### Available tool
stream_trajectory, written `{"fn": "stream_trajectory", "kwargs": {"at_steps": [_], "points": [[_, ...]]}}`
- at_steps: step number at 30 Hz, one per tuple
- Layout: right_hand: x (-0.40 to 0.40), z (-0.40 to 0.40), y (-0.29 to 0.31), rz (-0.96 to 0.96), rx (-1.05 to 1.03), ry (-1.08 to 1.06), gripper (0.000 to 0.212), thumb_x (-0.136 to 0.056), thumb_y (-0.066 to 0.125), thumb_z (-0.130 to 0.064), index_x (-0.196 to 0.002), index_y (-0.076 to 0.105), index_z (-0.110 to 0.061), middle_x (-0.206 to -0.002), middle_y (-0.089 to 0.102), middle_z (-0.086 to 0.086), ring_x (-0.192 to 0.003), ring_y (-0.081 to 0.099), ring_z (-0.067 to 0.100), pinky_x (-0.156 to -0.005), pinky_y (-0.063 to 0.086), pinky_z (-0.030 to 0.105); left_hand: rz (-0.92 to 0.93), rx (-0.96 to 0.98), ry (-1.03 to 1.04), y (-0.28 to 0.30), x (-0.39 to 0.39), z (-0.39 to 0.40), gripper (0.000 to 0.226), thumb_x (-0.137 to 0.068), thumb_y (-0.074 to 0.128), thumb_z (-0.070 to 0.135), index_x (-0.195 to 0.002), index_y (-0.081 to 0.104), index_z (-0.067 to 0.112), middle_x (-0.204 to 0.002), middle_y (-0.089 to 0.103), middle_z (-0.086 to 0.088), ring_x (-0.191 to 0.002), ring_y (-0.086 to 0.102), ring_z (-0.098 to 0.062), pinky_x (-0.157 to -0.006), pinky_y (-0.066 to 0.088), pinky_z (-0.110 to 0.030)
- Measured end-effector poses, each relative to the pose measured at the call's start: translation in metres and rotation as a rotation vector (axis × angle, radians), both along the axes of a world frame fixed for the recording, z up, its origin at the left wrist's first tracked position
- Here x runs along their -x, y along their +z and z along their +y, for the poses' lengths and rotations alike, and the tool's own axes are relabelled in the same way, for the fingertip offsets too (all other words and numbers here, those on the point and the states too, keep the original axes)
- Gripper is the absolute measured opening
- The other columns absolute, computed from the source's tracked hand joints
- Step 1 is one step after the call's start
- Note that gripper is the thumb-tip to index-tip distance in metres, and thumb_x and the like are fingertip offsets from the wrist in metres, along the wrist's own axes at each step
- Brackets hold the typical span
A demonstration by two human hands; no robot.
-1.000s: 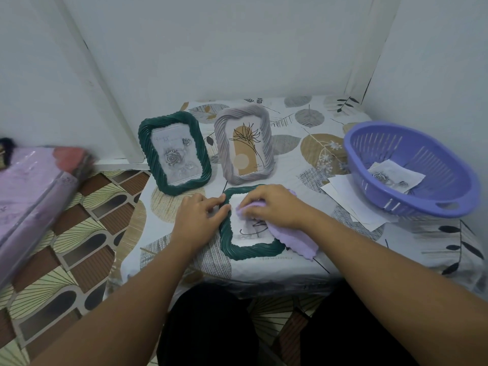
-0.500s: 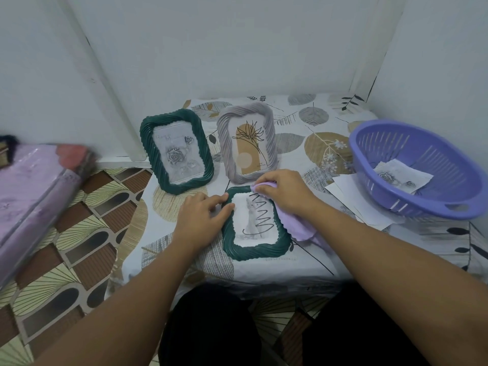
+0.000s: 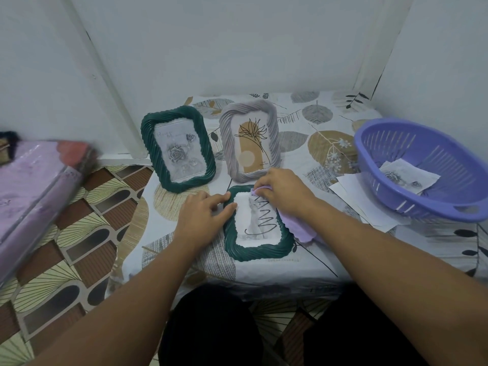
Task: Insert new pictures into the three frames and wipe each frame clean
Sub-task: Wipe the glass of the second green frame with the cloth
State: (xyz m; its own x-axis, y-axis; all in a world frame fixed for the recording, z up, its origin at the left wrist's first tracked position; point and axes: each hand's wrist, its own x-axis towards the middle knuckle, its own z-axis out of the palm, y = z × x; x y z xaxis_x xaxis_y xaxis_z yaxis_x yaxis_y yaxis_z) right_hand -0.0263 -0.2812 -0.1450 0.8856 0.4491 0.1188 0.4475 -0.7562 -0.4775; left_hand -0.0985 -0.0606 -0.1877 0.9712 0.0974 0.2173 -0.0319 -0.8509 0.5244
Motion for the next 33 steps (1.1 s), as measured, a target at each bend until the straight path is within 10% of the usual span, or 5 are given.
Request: {"fn": "stream_trajectory", "kwargs": {"at_steps": [33], "points": [[0.017,0.001,-0.008,-0.088,-0.023,-0.131,0.007,-0.097,0.062,-0.028,-0.093,0.06,-0.033,-0.096,0.06,-0.009,-0.089,0.058,0.018,-0.08,0.052,0.045,-0.003,0.018,-0.001,0.001,0.0,0.001,0.041,-0.091,0.06,0.061,-0.124,0.072,0.039,-0.087,0.055,0.007,-0.095,0.047,-0.02,-0.084,0.043,-0.04]]}}
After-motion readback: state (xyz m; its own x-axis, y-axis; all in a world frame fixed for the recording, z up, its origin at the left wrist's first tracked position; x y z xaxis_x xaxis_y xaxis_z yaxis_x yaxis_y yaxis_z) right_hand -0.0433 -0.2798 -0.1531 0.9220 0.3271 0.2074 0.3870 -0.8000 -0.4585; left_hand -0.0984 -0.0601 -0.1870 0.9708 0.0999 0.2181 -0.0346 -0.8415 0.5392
